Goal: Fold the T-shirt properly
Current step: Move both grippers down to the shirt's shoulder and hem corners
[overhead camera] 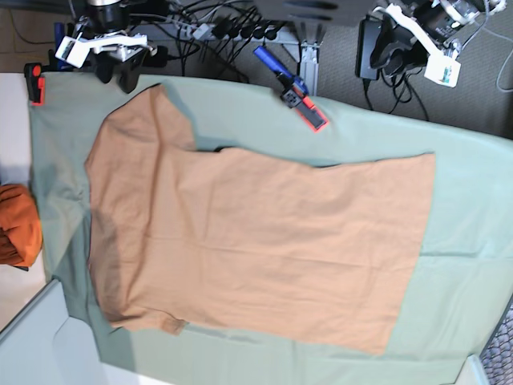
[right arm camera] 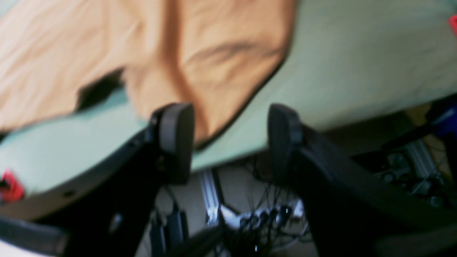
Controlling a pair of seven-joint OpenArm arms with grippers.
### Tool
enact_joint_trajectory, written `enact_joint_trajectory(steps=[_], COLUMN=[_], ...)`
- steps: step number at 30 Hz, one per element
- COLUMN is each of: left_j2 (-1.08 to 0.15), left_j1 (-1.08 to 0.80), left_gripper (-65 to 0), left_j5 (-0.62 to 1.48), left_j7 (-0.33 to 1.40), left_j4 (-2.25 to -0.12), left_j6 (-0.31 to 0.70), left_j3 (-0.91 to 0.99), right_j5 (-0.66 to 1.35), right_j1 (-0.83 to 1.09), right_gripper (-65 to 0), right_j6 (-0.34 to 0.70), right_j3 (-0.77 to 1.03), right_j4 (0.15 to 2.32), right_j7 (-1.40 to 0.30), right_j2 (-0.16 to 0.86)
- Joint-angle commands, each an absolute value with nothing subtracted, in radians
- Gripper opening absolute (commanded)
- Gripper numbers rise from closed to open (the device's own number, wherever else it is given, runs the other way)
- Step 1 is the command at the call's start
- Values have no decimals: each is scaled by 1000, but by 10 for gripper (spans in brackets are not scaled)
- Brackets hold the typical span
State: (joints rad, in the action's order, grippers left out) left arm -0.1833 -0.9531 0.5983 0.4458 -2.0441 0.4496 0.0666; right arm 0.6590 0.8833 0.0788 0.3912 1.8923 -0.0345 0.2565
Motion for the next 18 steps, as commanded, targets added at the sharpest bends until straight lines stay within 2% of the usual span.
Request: enact_joint_trajectory(steps=[1,5,10,18], left_j2=[-186,-186,-187,-218], left_j1=[-967,-967,-967,-967], left_gripper=[-402,-401,-286,-284], left_j5=[609,609,603,604], left_j7=[431,433,435,435], left_j4=[-2063,-2063,-2063,-2063], left_j6=[460,460,460,460], left_j3=[68,68,82,137], right_j5=[660,628,640,682], right_j1=[879,815,738,657], right_gripper=[-315,-311,-285,-285], right_j6=[20,-15,-41,-12], right_j3=[401,401,401,390], right_j4=[1905,1877,1777,1711], right_j7=[-16,-34,-55,-129], right_j2=[262,263,231,182])
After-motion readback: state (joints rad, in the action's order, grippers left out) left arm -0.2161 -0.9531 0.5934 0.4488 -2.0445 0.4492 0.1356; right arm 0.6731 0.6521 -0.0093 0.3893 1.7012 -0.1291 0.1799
